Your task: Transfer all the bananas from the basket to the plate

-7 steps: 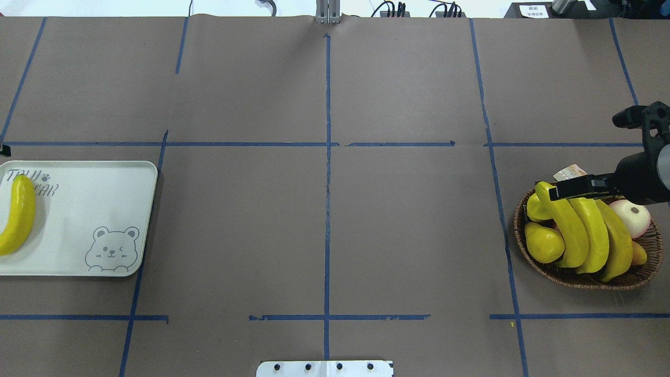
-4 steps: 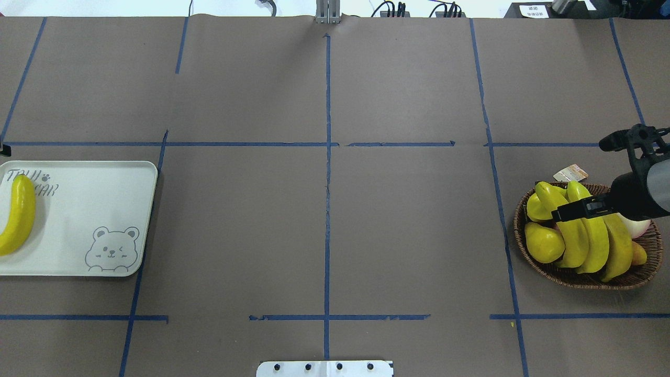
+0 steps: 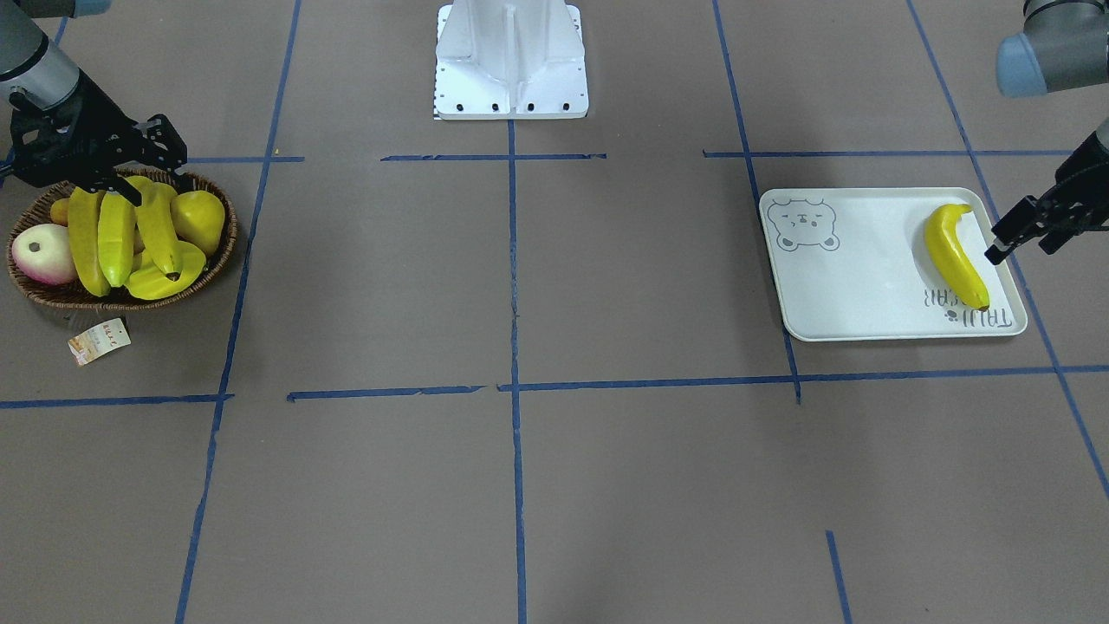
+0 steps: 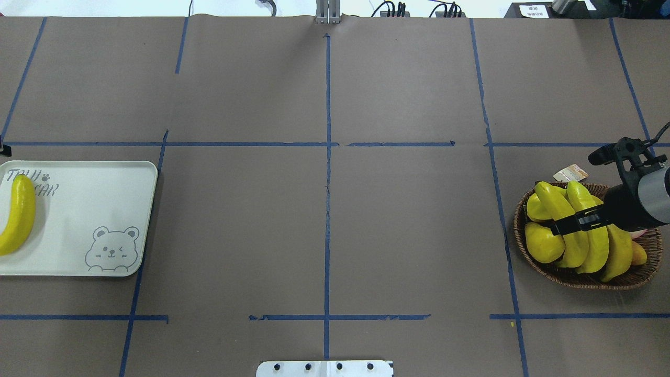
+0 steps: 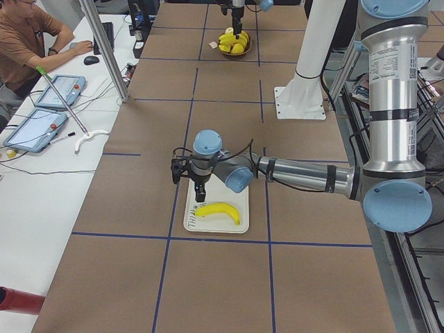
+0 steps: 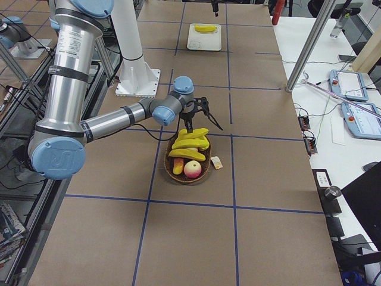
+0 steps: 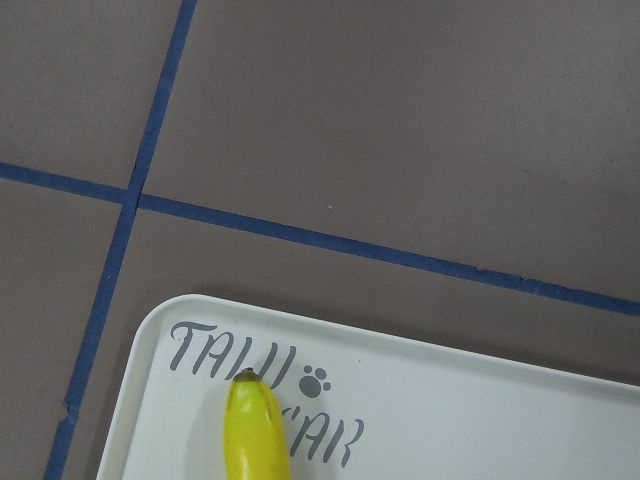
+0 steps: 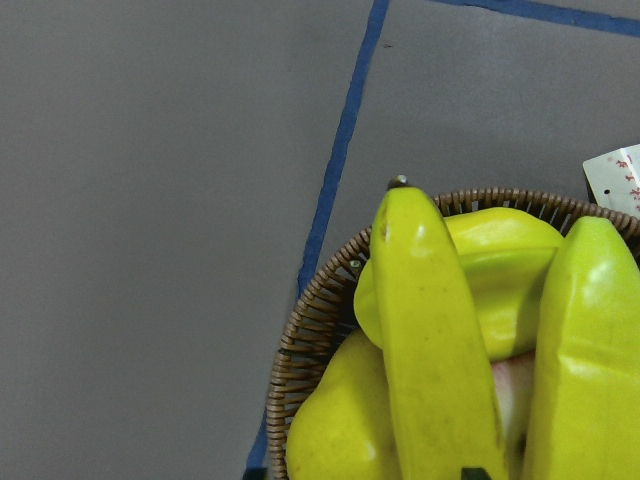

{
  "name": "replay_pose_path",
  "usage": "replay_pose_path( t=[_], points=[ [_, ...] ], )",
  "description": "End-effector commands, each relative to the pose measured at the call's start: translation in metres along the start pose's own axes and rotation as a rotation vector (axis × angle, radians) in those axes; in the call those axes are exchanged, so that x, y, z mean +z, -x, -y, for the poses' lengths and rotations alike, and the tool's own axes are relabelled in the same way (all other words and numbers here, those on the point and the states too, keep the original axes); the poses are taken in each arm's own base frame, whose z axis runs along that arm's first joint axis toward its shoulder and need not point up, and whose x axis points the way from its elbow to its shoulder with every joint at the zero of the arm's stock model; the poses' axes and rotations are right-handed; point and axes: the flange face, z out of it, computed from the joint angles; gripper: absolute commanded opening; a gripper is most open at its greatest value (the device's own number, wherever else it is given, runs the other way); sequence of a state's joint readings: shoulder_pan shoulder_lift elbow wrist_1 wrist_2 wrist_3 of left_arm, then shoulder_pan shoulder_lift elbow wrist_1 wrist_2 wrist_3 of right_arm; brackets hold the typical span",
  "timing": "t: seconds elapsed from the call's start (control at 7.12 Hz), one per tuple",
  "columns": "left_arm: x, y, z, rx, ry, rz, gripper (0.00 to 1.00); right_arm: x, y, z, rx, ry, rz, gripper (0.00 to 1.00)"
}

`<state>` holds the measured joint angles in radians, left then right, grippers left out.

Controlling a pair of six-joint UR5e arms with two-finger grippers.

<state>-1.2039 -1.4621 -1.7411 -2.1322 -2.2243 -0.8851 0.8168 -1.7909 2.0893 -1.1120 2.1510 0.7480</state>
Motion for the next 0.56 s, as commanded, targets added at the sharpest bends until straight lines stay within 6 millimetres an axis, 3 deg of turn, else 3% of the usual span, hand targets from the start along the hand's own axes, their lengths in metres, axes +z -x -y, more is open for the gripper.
replay_pose_path(
  t=[0.0,0.42],
  points=[
    [0.0003,-0.0011,0.0,0.002,0.002,-0.002,0.99,0.0076,-0.0121,-0.0052,-0.046,0.02,-0.017,0.71],
    [0.0008,-0.0015,-0.0004,0.003,0.003,-0.002,0.99,0.0144,-0.0213,-0.0066,-0.071,0.034,-0.028,0.71]
  ],
)
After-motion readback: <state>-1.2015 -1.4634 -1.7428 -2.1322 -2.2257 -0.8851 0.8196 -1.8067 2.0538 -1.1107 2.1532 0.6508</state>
